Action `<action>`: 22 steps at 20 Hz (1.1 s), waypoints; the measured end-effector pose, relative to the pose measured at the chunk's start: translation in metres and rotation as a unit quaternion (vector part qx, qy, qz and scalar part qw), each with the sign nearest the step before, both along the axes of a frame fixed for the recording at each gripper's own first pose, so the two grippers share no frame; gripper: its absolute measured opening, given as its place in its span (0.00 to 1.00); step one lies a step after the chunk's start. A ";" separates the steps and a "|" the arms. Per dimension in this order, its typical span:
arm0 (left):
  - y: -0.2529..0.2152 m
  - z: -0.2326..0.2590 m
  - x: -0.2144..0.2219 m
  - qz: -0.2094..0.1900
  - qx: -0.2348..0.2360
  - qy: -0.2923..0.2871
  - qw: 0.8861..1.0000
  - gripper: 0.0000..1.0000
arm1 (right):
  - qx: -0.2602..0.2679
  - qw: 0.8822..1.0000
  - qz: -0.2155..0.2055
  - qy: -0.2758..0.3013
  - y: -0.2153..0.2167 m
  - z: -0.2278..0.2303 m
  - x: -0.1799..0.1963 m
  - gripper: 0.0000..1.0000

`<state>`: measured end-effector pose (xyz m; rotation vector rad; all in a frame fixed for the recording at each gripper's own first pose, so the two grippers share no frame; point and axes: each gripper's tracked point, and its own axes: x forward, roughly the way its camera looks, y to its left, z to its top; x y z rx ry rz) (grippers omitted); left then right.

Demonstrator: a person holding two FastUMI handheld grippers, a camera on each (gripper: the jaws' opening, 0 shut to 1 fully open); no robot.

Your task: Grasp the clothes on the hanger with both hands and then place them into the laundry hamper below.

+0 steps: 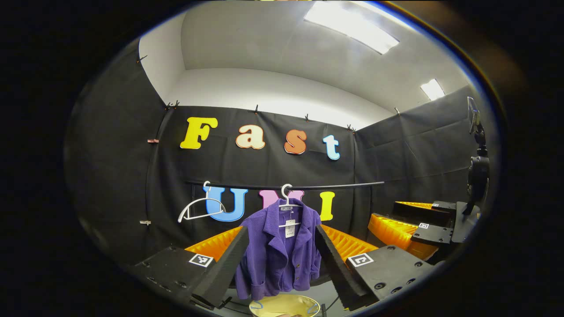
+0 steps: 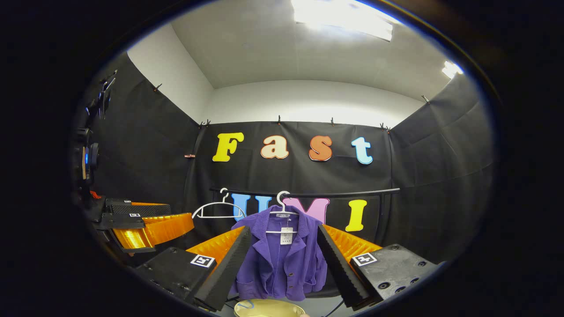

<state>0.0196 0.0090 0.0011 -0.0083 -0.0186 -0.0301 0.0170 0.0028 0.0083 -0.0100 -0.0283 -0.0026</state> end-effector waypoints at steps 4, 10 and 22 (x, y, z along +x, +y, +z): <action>0.006 -0.002 0.000 -0.016 0.004 0.001 1.000 0.95 | -0.008 1.000 -0.014 0.006 0.004 -0.004 -0.002 0.96; 0.020 -0.006 0.005 -0.048 -0.007 0.002 0.999 0.95 | -0.020 0.999 -0.045 0.013 0.012 -0.010 -0.005 0.97; 0.031 -0.022 0.015 -0.096 -0.017 0.011 0.995 0.95 | -0.047 0.994 -0.099 0.023 0.011 -0.017 -0.009 0.97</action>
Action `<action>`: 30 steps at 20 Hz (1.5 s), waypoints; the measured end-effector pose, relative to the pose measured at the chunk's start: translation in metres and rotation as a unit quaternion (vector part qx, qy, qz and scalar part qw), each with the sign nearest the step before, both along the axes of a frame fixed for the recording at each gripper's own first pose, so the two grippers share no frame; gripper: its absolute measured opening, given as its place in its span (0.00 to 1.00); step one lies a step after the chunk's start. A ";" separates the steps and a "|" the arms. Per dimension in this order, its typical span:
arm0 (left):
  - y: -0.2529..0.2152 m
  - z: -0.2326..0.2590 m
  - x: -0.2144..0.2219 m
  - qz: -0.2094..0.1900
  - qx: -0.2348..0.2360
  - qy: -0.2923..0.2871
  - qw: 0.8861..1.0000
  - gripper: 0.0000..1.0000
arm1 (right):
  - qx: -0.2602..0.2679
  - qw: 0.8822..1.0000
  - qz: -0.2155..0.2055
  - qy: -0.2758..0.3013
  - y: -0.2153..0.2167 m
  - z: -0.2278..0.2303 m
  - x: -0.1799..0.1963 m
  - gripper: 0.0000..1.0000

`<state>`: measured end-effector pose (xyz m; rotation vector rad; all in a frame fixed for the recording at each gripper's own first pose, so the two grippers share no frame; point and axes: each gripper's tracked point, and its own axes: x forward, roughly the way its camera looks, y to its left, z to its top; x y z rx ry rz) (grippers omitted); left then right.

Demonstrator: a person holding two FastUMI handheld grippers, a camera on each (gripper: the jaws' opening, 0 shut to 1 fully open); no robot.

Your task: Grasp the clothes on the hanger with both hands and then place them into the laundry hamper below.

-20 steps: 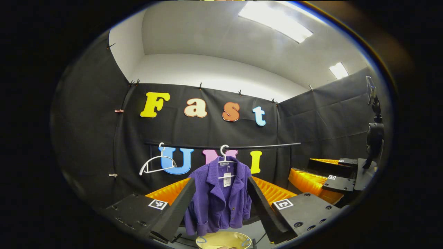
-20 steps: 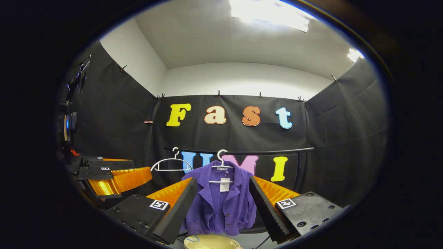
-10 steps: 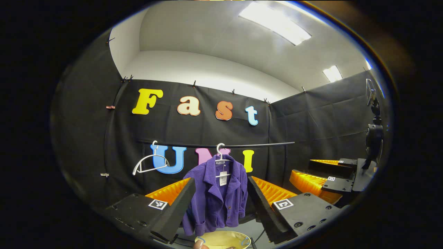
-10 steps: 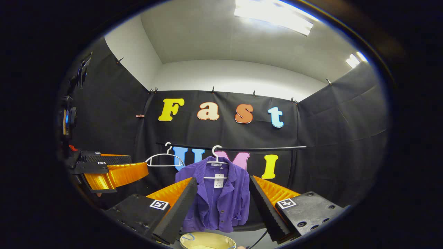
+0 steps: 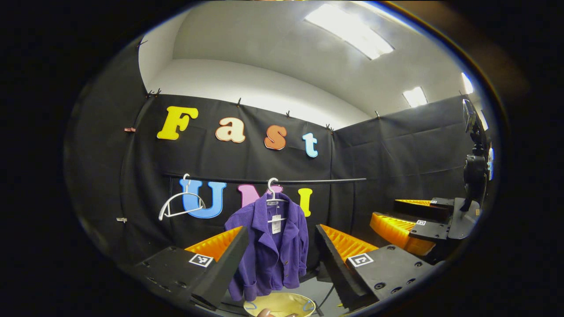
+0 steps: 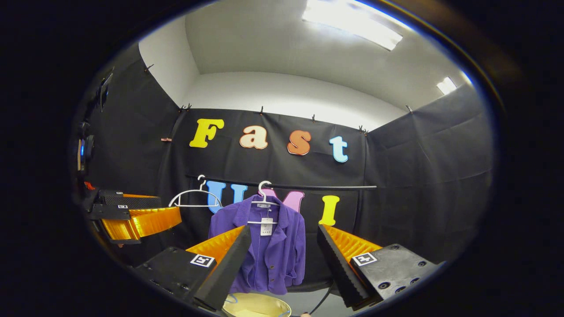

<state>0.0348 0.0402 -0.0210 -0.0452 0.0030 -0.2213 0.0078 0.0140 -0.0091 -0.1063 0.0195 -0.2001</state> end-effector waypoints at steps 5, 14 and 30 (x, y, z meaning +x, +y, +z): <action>0.003 -0.017 0.030 0.012 -0.005 0.016 1.000 0.95 | 0.007 1.000 0.013 0.001 -0.007 -0.018 0.034 0.97; -0.009 -0.076 0.154 0.069 0.004 0.057 0.996 0.95 | 0.069 0.993 0.099 0.018 -0.039 -0.088 0.175 0.97; 0.003 -0.196 0.308 0.244 -0.029 0.130 0.961 0.93 | 0.192 0.956 0.181 0.127 -0.066 -0.246 0.346 0.98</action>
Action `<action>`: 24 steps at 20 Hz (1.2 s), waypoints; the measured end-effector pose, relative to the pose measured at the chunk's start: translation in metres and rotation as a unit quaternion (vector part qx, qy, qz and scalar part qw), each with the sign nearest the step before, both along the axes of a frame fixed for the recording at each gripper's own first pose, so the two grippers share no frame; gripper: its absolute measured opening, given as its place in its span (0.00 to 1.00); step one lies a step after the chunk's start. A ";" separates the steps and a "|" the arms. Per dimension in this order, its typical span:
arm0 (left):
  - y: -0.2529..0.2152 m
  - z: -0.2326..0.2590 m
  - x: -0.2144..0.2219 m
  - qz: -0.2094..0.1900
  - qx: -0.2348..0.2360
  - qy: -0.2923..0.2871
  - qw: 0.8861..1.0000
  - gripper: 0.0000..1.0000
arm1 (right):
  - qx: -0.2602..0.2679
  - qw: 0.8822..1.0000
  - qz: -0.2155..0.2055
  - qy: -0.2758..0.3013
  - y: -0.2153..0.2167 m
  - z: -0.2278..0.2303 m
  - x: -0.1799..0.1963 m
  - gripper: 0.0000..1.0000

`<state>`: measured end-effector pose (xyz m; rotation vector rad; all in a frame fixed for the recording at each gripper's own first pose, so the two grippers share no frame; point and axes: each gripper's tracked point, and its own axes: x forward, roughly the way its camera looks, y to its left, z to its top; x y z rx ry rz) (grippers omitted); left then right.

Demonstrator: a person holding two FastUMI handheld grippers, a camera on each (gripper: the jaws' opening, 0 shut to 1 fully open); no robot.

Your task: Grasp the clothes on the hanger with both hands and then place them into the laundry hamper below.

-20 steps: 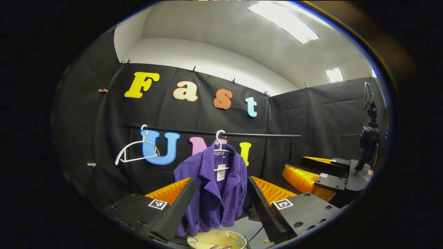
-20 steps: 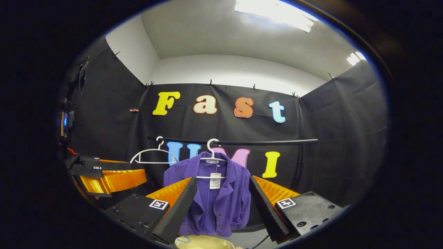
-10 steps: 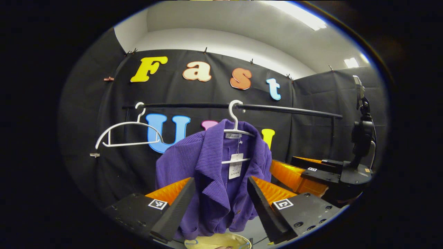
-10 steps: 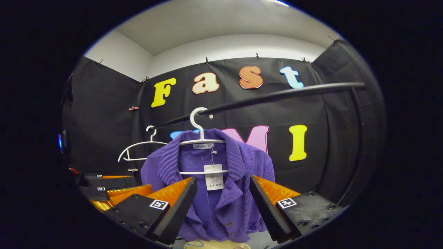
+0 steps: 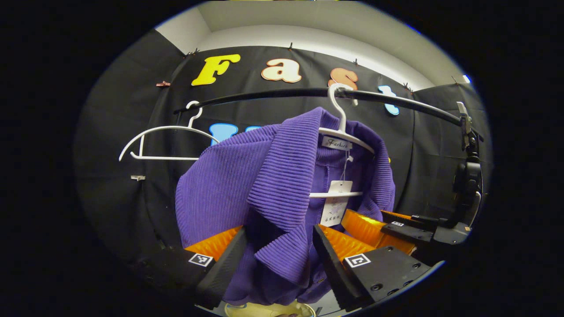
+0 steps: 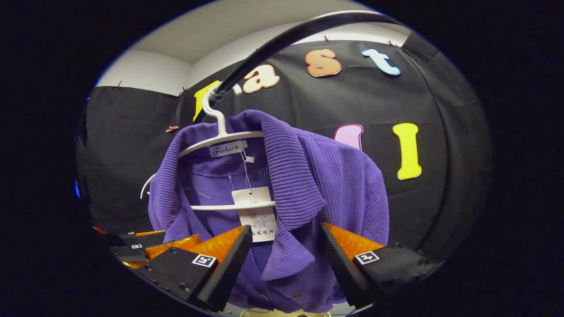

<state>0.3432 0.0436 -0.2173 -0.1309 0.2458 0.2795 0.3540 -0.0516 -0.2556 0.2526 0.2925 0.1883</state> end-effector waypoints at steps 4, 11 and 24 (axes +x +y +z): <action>0.003 -0.008 0.019 0.012 0.017 0.003 1.000 0.93 | -0.009 1.000 -0.008 -0.005 -0.012 -0.007 0.018 0.83; 0.022 -0.015 0.044 0.029 0.015 0.004 0.999 0.32 | 0.016 0.999 0.039 -0.002 -0.010 -0.024 0.047 0.29; 0.018 0.021 0.022 -0.059 -0.039 0.012 0.997 0.11 | 0.201 0.949 0.240 0.025 -0.003 -0.006 0.041 0.08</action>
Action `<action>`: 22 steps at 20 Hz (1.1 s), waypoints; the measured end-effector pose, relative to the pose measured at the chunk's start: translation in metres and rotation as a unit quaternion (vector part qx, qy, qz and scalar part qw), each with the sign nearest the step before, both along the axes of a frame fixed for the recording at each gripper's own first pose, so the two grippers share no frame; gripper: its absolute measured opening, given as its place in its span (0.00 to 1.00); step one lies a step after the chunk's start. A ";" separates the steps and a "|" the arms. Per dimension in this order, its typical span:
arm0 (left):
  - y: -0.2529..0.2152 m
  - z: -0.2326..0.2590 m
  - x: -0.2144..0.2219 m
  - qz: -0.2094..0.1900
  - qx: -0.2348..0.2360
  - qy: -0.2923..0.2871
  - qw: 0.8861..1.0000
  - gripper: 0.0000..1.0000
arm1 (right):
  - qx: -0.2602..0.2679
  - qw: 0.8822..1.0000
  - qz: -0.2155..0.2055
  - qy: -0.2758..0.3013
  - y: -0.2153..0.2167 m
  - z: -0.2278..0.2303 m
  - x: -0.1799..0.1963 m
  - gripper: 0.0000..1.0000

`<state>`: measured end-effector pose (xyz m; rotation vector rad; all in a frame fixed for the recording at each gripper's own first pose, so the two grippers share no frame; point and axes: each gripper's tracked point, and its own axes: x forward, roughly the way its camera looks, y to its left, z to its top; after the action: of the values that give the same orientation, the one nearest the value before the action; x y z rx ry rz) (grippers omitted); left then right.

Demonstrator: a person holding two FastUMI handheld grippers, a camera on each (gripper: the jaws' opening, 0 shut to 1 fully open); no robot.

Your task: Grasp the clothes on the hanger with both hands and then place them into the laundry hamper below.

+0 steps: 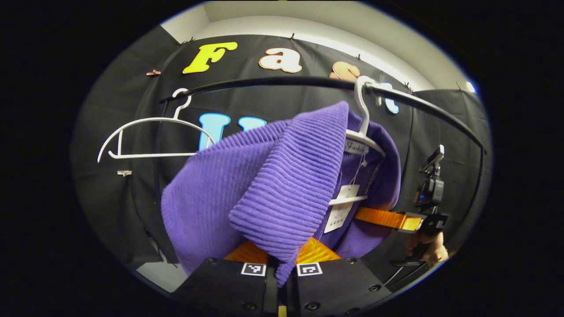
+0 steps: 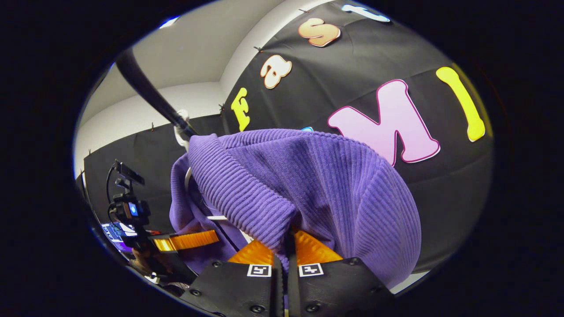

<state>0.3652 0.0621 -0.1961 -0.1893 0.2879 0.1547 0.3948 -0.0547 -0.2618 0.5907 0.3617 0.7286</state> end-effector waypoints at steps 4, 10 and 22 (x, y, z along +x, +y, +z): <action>0.028 0.041 -0.019 0.045 0.032 -0.036 0.998 0.11 | 0.038 0.999 0.010 -0.023 -0.009 0.033 -0.022 0.08; 0.066 0.091 -0.030 0.125 0.114 -0.080 0.982 0.11 | 0.094 0.992 -0.041 -0.074 -0.043 0.085 0.001 0.08; 0.160 0.115 -0.043 0.154 0.202 -0.047 0.966 0.09 | 0.172 0.978 -0.013 -0.117 -0.014 0.138 0.013 0.07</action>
<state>0.3218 0.2217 -0.0812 0.1663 0.1266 0.5058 0.4076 -0.0692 -0.1234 0.8235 0.0078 0.8334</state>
